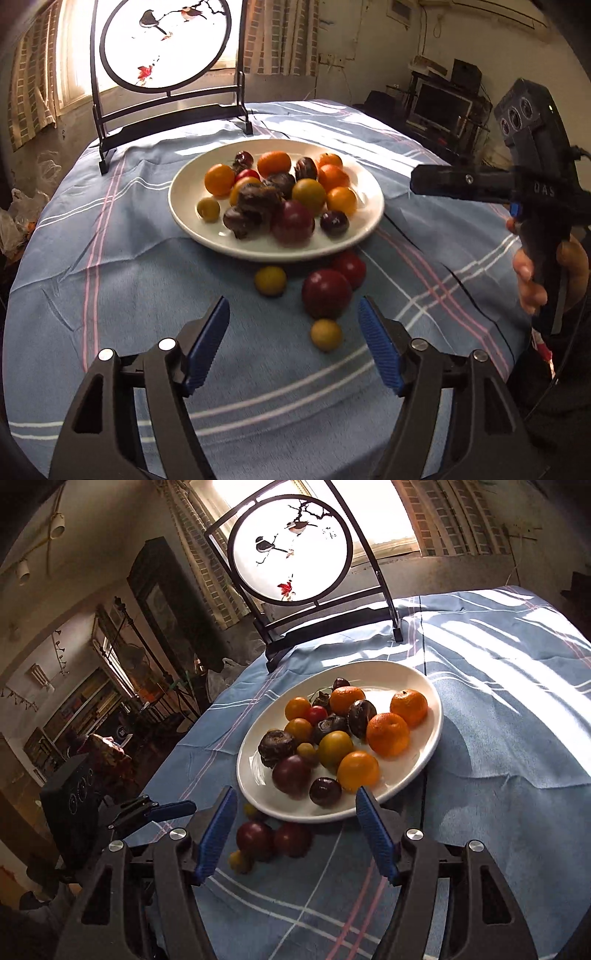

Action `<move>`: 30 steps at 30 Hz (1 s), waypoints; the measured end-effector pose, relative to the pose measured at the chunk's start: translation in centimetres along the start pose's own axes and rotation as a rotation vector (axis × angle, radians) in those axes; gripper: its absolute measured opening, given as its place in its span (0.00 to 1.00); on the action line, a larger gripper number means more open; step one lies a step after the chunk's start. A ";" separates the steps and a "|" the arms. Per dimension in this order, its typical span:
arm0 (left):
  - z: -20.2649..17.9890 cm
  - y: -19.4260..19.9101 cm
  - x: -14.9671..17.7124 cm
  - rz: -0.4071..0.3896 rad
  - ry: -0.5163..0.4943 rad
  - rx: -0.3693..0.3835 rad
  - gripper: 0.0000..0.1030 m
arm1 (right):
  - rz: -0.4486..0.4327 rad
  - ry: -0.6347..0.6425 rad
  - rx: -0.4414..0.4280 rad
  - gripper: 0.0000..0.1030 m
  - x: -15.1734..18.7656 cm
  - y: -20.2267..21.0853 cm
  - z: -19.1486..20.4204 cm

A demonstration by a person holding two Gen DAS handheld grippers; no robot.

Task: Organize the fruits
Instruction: 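Release both dark fruits onto the white plate, then grasp a yellow tomato with the left tool while the right tool grasps a dark red tomato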

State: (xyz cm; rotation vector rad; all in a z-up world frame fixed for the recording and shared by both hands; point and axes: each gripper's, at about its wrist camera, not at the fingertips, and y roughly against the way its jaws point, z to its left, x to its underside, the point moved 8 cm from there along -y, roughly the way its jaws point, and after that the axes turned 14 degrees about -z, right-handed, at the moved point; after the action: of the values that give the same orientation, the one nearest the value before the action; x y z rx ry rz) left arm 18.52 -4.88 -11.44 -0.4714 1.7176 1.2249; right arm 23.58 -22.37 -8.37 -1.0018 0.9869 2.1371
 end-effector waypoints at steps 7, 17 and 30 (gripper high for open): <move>-2.0 -1.9 2.8 0.072 -0.025 0.004 0.41 | 0.020 -0.038 0.004 0.66 2.6 0.8 -0.5; -2.6 -2.5 3.1 0.090 -0.013 0.023 0.21 | 0.073 0.003 0.017 0.64 3.7 0.0 -0.3; 2.5 2.5 2.9 0.000 0.119 -0.053 0.21 | 0.168 0.372 -0.016 0.63 7.0 -3.5 8.0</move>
State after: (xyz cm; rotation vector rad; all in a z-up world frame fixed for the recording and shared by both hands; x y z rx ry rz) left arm 16.45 -1.04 -12.77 -0.5865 1.7879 1.2667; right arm 19.22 -12.68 -11.83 -1.4024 1.2679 2.1365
